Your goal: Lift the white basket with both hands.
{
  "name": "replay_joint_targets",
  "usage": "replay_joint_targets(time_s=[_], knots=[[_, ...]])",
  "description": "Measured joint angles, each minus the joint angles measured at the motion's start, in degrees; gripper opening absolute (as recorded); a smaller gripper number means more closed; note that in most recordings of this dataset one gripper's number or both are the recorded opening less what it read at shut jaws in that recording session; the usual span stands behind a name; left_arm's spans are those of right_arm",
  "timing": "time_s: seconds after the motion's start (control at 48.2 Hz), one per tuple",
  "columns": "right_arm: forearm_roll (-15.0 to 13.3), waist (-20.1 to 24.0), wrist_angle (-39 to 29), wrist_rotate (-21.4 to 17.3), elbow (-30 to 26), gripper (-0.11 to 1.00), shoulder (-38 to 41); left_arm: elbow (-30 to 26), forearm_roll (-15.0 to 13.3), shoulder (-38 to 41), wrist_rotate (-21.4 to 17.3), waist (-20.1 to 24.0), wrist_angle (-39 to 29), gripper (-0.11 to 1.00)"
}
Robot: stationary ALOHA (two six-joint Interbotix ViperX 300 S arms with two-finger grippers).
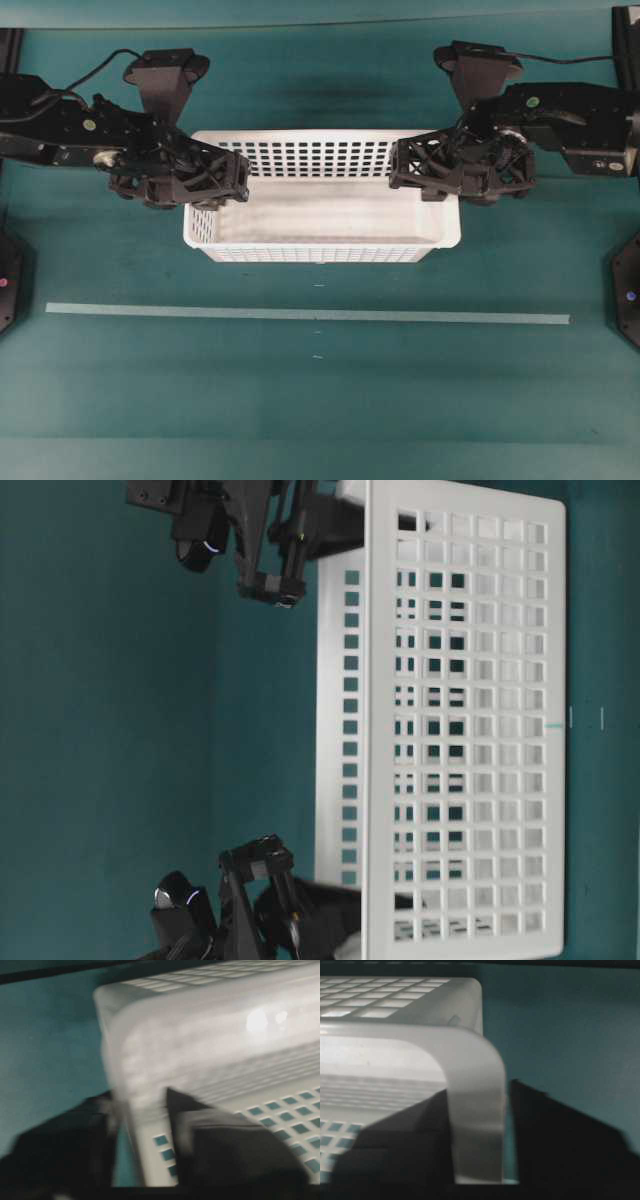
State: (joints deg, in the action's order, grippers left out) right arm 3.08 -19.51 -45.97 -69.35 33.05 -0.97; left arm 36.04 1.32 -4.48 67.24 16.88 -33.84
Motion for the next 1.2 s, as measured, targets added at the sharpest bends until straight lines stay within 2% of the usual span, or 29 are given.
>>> replay_joint_targets(time_s=[0.042,0.104,0.187,0.768,1.204], knots=[[0.0,0.0,0.0,-0.18,0.0,0.16,-0.09,0.0,0.0,-0.09,0.0,0.0,-0.09,0.13],[0.0,0.0,0.0,-0.18,0.0,0.16,-0.09,0.0,0.0,0.0,0.09,0.0,-0.09,0.04],[0.09,0.0,-0.09,-0.26,0.0,0.16,-0.09,0.0,0.0,0.0,0.18,0.0,-0.09,-0.01],[0.09,0.0,0.88,-0.26,0.09,0.16,-0.09,0.0,0.0,-0.26,0.26,0.0,-0.18,-0.01],[0.18,0.79,0.0,-0.35,-0.79,0.16,-1.41,-0.53,0.0,-2.72,0.26,0.0,-3.16,-0.01]])
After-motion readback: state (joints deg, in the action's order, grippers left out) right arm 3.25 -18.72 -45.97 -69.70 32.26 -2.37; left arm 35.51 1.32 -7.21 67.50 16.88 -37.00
